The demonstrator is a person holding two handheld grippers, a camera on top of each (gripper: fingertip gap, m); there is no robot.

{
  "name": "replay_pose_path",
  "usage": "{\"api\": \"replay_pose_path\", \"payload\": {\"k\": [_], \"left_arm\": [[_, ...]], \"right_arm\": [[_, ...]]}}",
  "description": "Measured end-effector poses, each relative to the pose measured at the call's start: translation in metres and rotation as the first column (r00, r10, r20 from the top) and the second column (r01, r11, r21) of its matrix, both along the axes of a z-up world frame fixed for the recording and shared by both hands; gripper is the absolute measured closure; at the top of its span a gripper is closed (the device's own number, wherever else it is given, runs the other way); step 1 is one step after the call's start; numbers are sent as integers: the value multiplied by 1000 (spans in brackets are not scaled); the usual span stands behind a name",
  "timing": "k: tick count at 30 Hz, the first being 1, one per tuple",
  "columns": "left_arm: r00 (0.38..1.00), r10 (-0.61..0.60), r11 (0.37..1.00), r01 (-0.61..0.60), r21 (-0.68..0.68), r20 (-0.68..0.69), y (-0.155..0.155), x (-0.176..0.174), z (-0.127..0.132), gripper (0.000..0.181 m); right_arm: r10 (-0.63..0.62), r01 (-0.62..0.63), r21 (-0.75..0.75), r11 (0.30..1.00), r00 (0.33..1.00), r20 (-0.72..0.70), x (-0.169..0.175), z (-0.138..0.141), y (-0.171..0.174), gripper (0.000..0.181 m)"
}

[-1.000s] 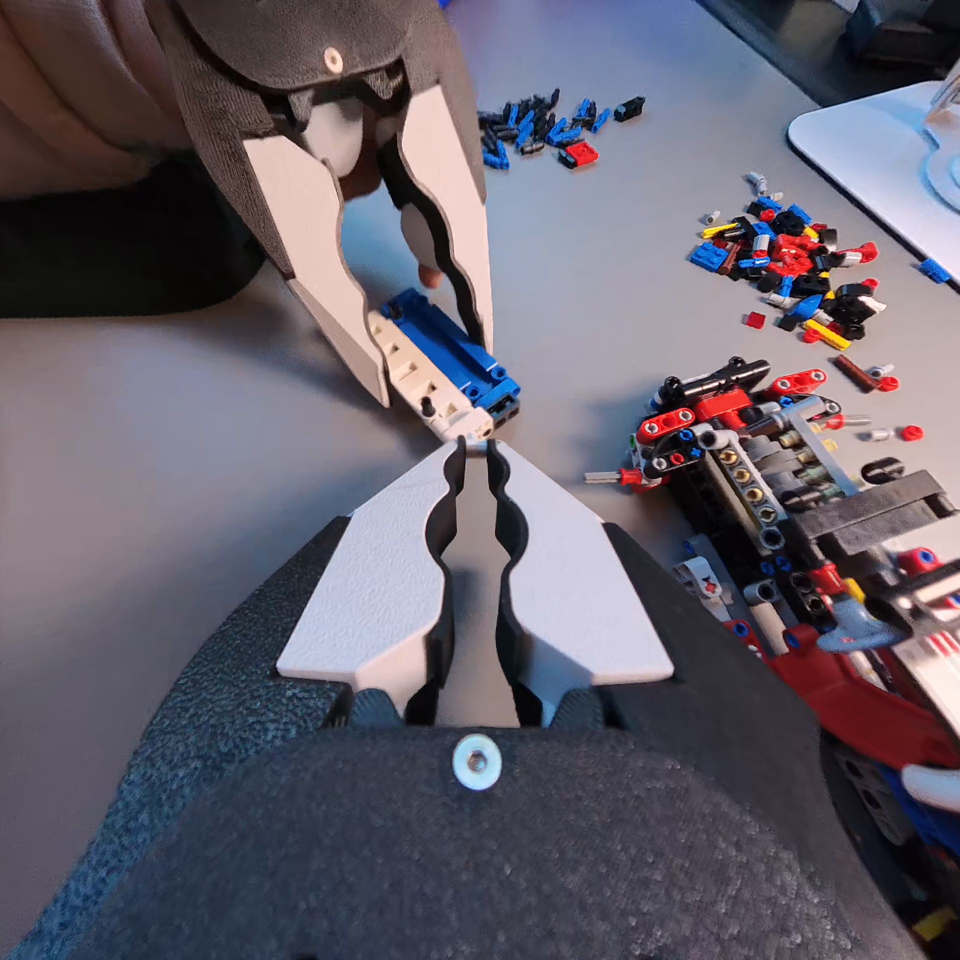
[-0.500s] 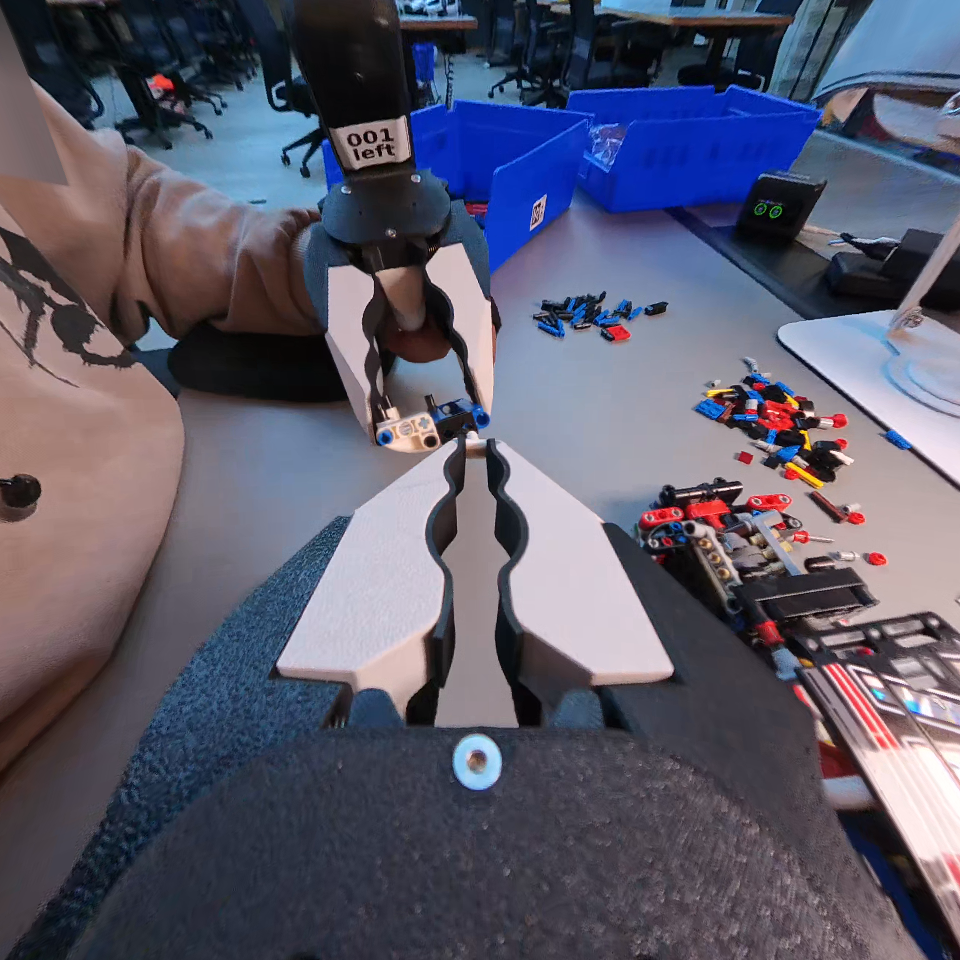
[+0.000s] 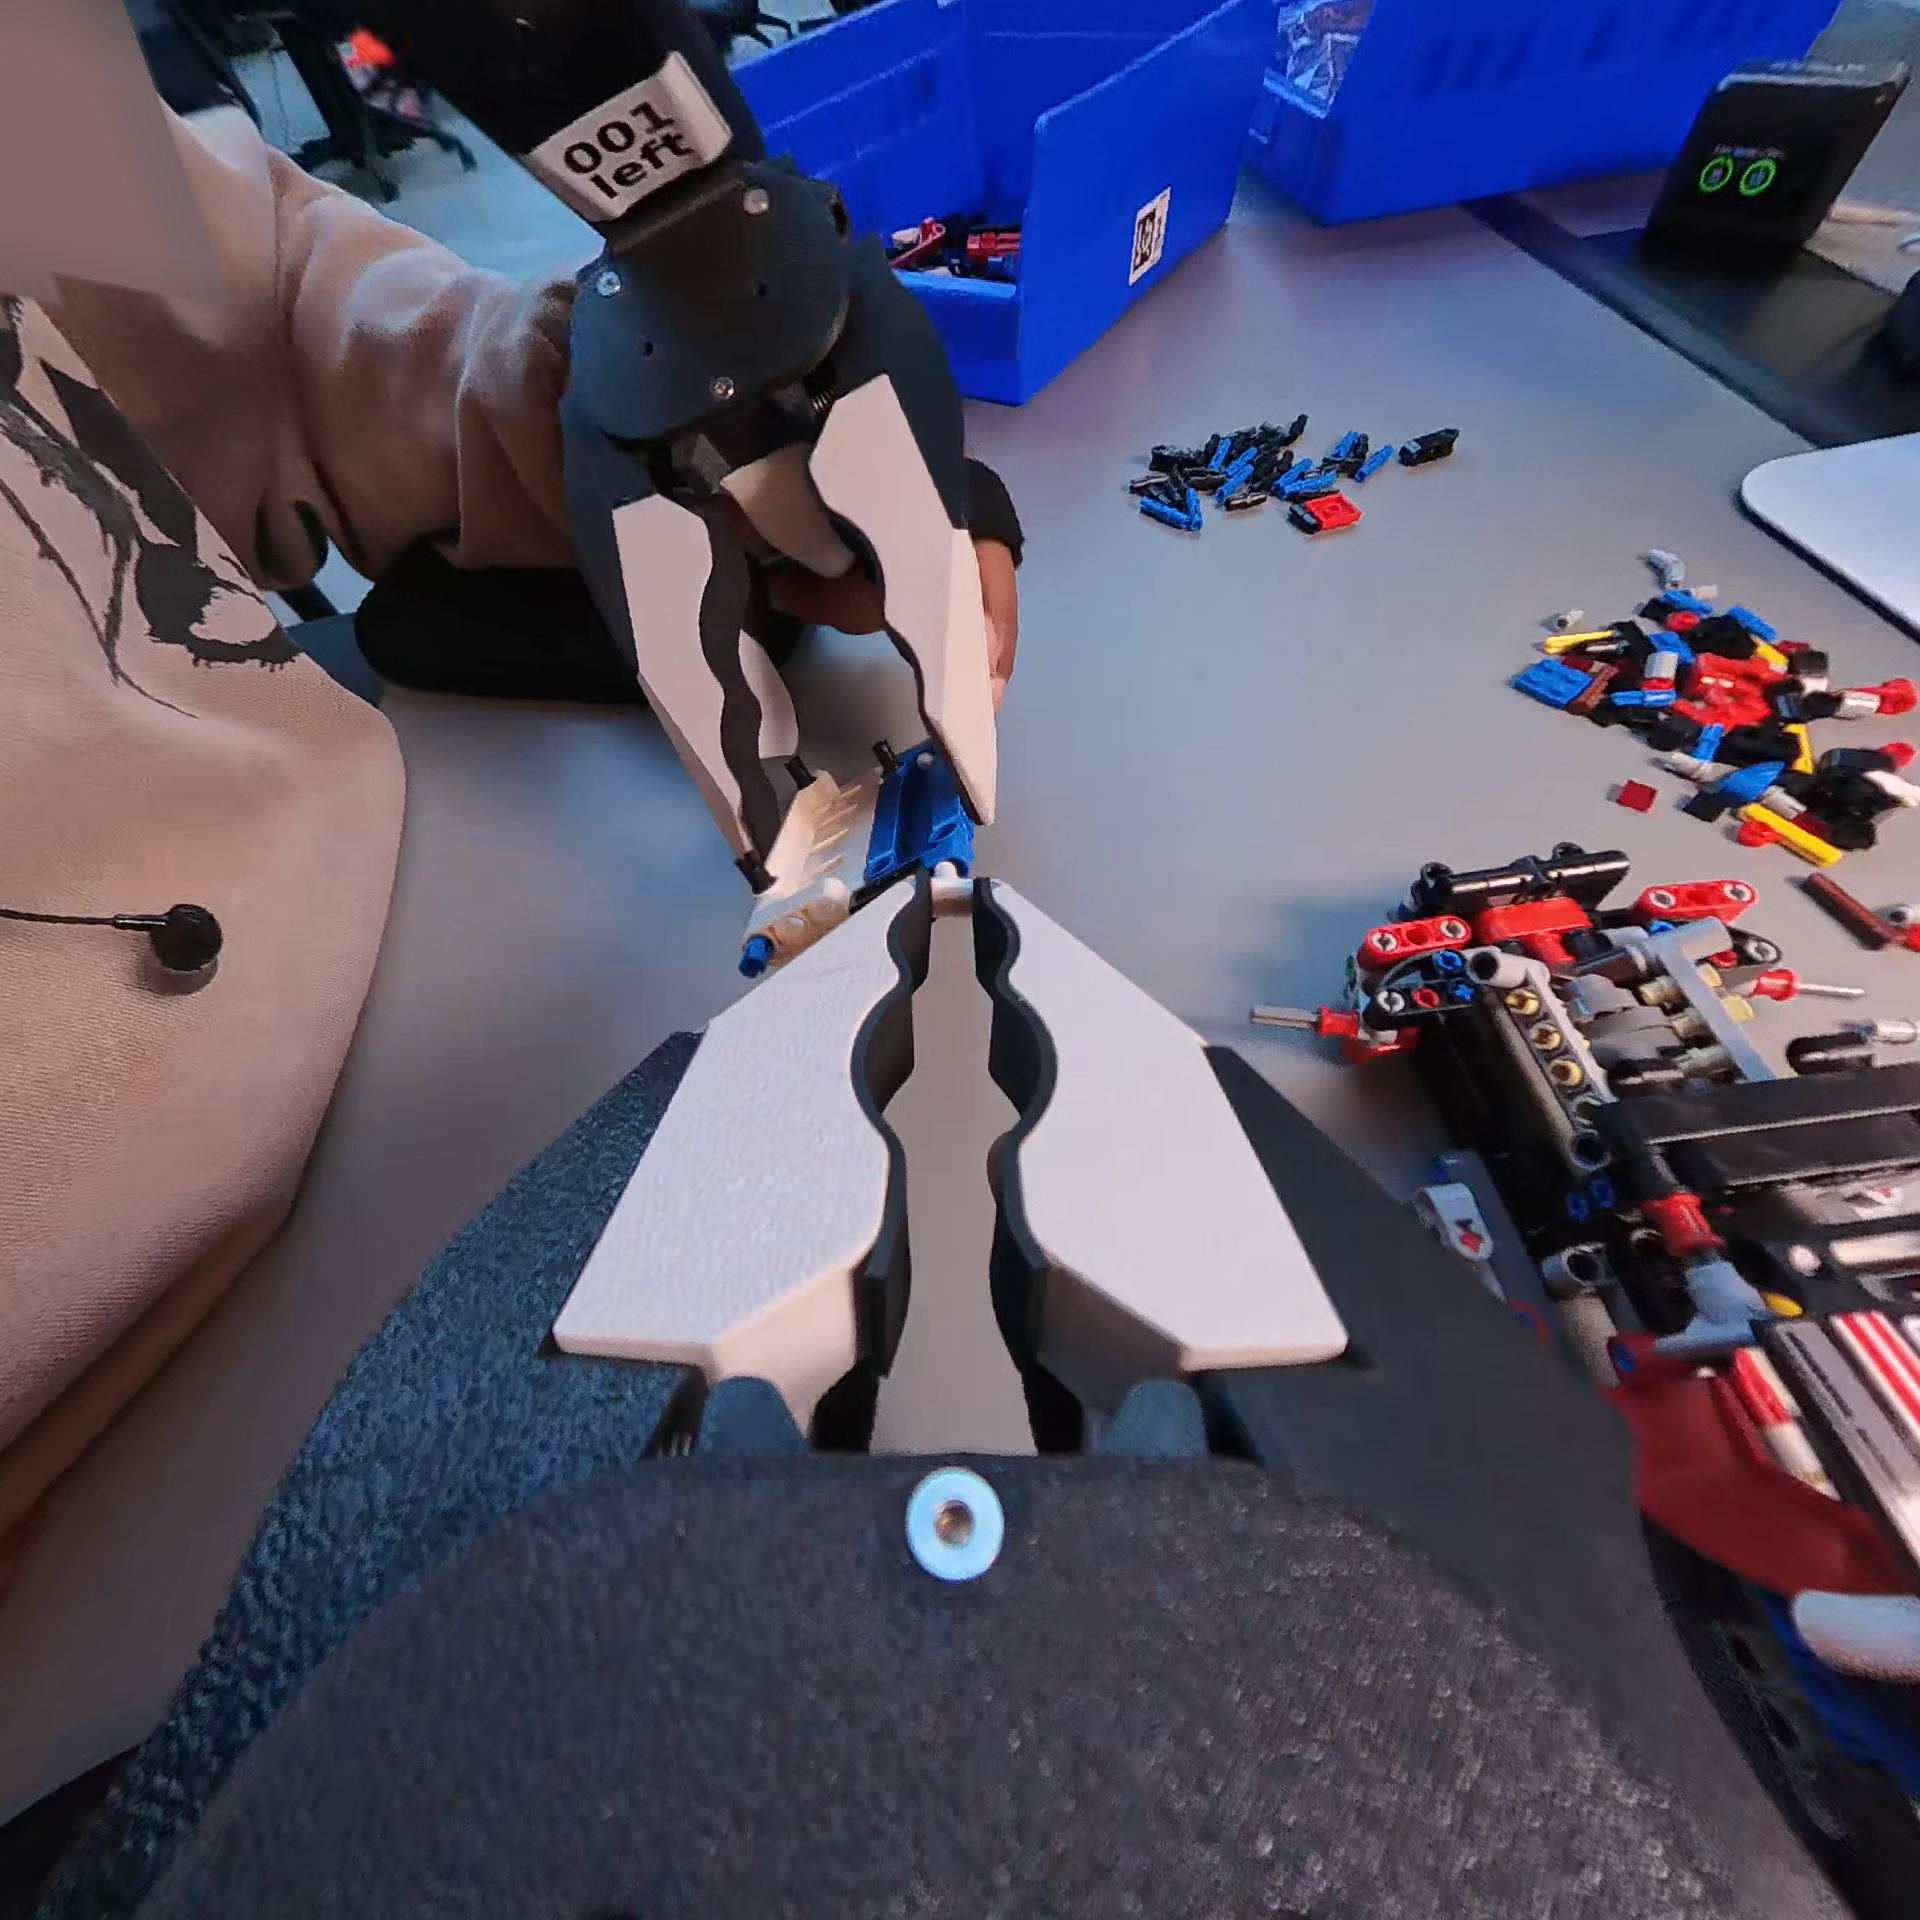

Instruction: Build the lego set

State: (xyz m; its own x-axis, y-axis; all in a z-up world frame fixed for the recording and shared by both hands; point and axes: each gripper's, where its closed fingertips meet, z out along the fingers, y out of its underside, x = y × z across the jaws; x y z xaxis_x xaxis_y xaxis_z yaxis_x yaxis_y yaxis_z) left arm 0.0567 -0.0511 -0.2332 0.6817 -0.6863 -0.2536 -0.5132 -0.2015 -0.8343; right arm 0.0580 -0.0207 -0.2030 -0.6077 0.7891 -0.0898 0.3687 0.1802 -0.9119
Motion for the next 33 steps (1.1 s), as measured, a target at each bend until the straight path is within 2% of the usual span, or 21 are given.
{"api": "replay_pose_path", "payload": {"k": [3, 6, 12, 16, 25, 31, 33], "left_arm": [[998, 29, 999, -28, 23, -64, 3, -3, -4, 131], [984, 61, 997, -52, 58, -166, 7, -7, -11, 131], [931, 152, 979, -95, 180, -331, 16, -15, -17, 131], [929, 192, 973, -139, 185, -315, 19, -19, -16, 131], [930, 181, 975, -127, 183, -320, 18, -17, -20, 132], [953, 119, 983, -74, 168, -280, 13, -10, -20, 132], [963, 112, 984, -73, 162, -244, 12, -11, -19, 132]], "right_arm": [[-38, 41, -39, 998, 996, 82, -2, -8, 4, 176], [-80, 108, -141, 984, 978, 191, -6, -13, 8, 176], [-124, 236, -321, 917, 934, 335, -11, -18, 15, 176], [-180, 326, -380, 866, 911, 371, -16, -20, 19, 176], [-198, 385, -375, 843, 871, 449, -19, -31, 21, 176], [-76, 369, -475, 799, 846, 528, -16, -35, 16, 176], [-34, 343, -524, 780, 858, 512, -15, -28, 14, 176]]}}
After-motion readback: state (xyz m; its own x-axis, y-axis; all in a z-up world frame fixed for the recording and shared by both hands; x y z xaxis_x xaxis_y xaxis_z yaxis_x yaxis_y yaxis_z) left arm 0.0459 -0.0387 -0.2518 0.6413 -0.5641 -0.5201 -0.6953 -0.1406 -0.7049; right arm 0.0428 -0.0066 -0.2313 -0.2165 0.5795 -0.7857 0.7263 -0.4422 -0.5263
